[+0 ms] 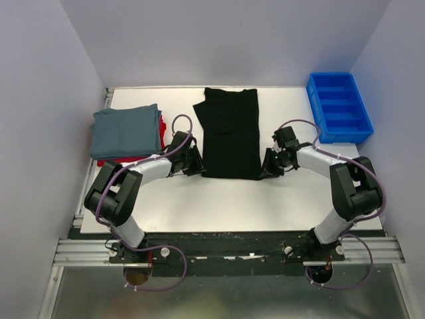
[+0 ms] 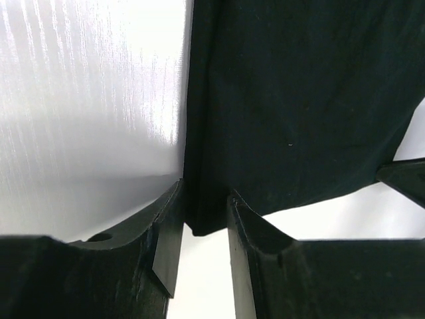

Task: Fold and stack the t-shirts
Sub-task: Grab one side of the 2/3 rectangular tshirt with both arms

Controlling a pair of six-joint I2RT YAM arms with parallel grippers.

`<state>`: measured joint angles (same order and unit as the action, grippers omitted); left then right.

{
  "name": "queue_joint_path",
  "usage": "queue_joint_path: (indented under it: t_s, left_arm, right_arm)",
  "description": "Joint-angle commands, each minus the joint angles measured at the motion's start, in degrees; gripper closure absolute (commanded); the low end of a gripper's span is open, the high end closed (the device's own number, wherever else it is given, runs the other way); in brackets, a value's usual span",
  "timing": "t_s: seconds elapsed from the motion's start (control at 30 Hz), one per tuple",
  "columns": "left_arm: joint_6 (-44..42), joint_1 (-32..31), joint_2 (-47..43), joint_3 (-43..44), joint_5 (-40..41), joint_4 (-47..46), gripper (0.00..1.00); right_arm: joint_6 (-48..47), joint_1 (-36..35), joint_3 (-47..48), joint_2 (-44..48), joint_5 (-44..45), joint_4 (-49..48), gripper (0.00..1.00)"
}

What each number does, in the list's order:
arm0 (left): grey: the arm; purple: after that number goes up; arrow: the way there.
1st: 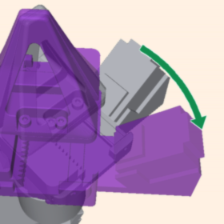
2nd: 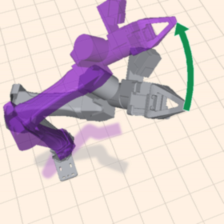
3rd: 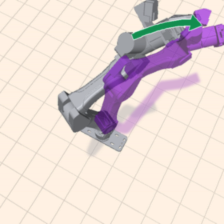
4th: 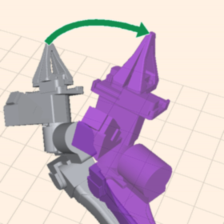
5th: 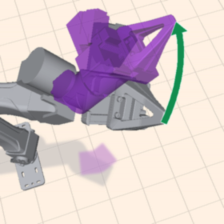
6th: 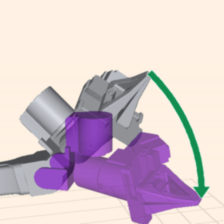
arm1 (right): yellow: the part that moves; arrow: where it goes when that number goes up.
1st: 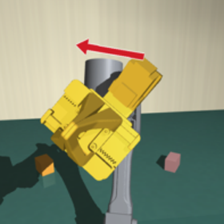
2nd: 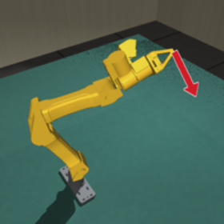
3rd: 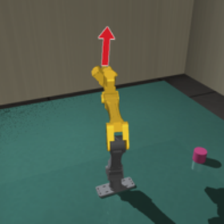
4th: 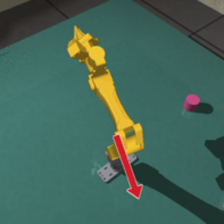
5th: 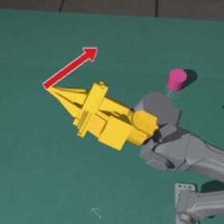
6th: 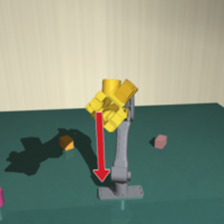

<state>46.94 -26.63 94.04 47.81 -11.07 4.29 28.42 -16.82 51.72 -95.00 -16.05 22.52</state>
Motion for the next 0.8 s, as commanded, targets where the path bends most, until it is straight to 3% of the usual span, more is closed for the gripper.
queue_joint_path:
  t_s: [0.0, 0.17, 0.47, 0.53, 0.6, 0.63, 0.67, 0.7, 0.77]
  left_arm:
    - [-0.1, 0.0, 0.4, -0.6, -0.4, 0.5, 0.58]
    - [-0.9, -0.2, -1.9, -2.6, 0.6, 1.9, 0.55]
    - [-0.2, -0.2, -1.0, -4.0, -0.5, -0.7, 0.61]
    - [0.4, -0.2, 0.1, -4.0, -1.6, -2.1, 0.64]
    - [0.6, -0.5, 0.4, -3.9, -2.2, -2.7, 0.70]
    - [0.4, -0.9, 0.4, -3.8, -2.0, -2.5, 0.84]
    - [0.2, -1.1, -0.1, -3.8, -1.7, -2.4, 0.95]
    - [-0.1, -1.1, -0.8, -3.9, -1.5, -2.0, 1.00]
    - [-0.5, -1.1, -2.7, -3.8, -0.8, -0.2, 1.00]
  right_arm:
    - [-0.4, -0.5, -0.9, -1.2, -1.3, -1.1, 0.71]
    - [-0.2, -0.9, -0.9, -1.5, -0.9, -1.3, 0.71]
    - [0.1, -2.1, -1.0, -1.1, 0.1, -0.9, 0.73]
    - [0.0, -2.2, -0.8, -1.6, 0.1, -0.8, 0.80]
    - [0.1, -2.3, -0.7, -2.1, -0.2, -0.8, 0.95]
    - [0.1, -2.3, -0.8, -2.0, -0.2, -0.7, 0.99]
    - [0.1, -2.3, -0.7, -1.8, -0.1, -0.6, 0.99]
    - [0.1, -2.3, -0.9, -1.2, 0.0, -0.3, 0.99]
    - [0.1, -2.3, -1.1, 1.2, 0.4, 0.6, 0.99]
